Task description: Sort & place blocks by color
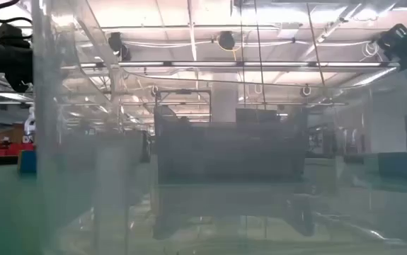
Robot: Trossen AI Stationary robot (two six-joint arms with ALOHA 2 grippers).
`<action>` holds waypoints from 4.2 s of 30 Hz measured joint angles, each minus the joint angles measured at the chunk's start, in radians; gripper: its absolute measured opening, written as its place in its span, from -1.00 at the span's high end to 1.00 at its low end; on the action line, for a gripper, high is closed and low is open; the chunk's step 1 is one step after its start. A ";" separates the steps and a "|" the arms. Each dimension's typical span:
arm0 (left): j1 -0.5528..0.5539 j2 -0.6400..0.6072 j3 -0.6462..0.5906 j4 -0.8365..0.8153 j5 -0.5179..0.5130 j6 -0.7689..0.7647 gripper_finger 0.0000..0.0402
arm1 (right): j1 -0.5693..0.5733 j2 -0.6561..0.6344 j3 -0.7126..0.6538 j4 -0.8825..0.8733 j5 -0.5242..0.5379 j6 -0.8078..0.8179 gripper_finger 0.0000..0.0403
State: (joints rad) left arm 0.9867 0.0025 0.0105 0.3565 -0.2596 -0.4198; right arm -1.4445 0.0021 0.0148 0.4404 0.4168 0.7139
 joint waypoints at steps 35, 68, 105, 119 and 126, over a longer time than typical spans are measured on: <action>0.000 0.000 0.000 0.000 0.000 0.000 -0.25 | 0.000 0.000 0.000 0.000 0.000 0.000 -0.05; 0.000 0.000 0.000 0.000 0.000 0.000 -0.25 | 0.000 0.000 0.000 0.000 0.000 0.000 -0.05; 0.000 0.000 0.000 0.000 0.000 0.000 -0.25 | 0.000 0.000 0.000 0.000 0.000 0.000 -0.05; 0.000 0.000 0.000 0.009 0.000 0.000 -0.25 | 0.000 0.000 0.000 0.000 0.000 0.000 -0.05; 0.000 0.000 0.000 0.023 0.000 -0.089 -0.25 | 0.000 0.000 0.000 0.000 0.000 0.000 -0.05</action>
State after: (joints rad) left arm 0.9870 0.0021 0.0102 0.3793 -0.2596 -0.5084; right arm -1.4445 0.0022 0.0148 0.4403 0.4171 0.7138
